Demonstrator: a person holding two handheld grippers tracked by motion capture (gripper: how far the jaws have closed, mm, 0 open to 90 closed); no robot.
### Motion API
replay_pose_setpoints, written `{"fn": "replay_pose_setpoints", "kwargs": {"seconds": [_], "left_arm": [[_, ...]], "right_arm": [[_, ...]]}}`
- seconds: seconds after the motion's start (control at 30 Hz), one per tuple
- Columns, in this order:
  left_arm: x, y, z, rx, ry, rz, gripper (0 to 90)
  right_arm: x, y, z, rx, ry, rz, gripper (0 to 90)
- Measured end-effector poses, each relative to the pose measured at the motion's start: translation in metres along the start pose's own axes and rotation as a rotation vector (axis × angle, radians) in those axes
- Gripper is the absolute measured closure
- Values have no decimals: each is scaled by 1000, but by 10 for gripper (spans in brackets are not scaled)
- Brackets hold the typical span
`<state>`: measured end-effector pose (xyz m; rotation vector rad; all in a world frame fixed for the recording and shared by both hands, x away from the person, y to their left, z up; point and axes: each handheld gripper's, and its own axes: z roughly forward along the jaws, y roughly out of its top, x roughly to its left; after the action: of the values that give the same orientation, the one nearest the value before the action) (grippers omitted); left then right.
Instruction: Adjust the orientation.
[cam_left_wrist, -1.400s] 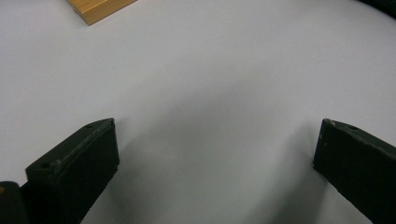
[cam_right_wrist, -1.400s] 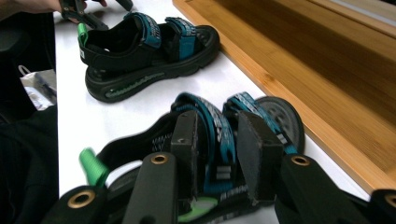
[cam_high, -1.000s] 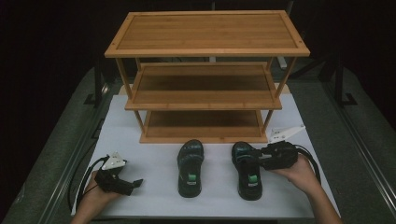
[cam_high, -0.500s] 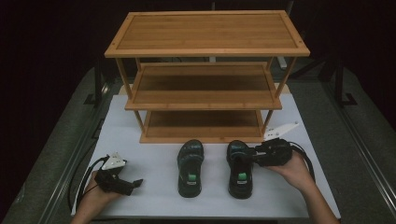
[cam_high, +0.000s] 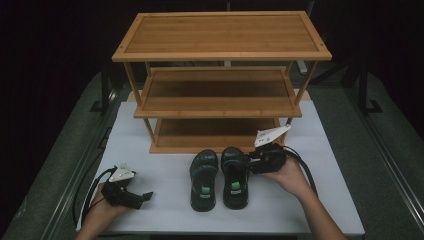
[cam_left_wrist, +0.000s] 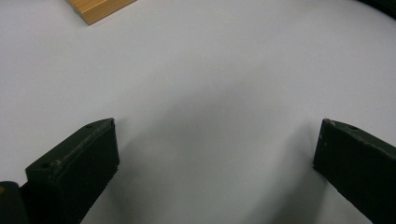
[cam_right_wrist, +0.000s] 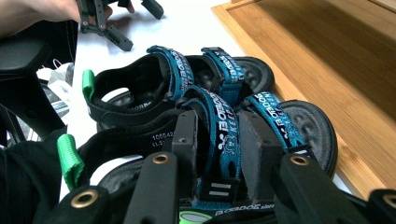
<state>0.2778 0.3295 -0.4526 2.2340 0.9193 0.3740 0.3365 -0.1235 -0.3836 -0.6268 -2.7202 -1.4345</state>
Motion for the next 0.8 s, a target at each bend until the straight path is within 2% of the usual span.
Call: {"fn": "replay_pose_setpoints", "kwargs": {"seconds": [0.3,0.47,0.57,0.6,0.67,0.77,0.8], "left_arm": [[0,0,0,1,-1,-1,0],[0,0,0,1,-1,1,0],[0,1,0,2,-4,11,0],[1,2,-1,-6,-16,10,0],[-1,6,-3,-39,-46,2,83],[-7,16,-6,-66,-70,6,94],[-9,20,-7,-80,-81,4,133]], "right_arm": [[0,-4,13,7,6,13,685],[1,-5,15,6,3,6,674],[2,-6,14,2,-5,6,578],[2,-6,14,2,-10,7,556],[2,-6,12,-3,-20,7,543],[3,-7,7,-11,-30,7,529],[3,-7,6,-15,-34,6,528]]}}
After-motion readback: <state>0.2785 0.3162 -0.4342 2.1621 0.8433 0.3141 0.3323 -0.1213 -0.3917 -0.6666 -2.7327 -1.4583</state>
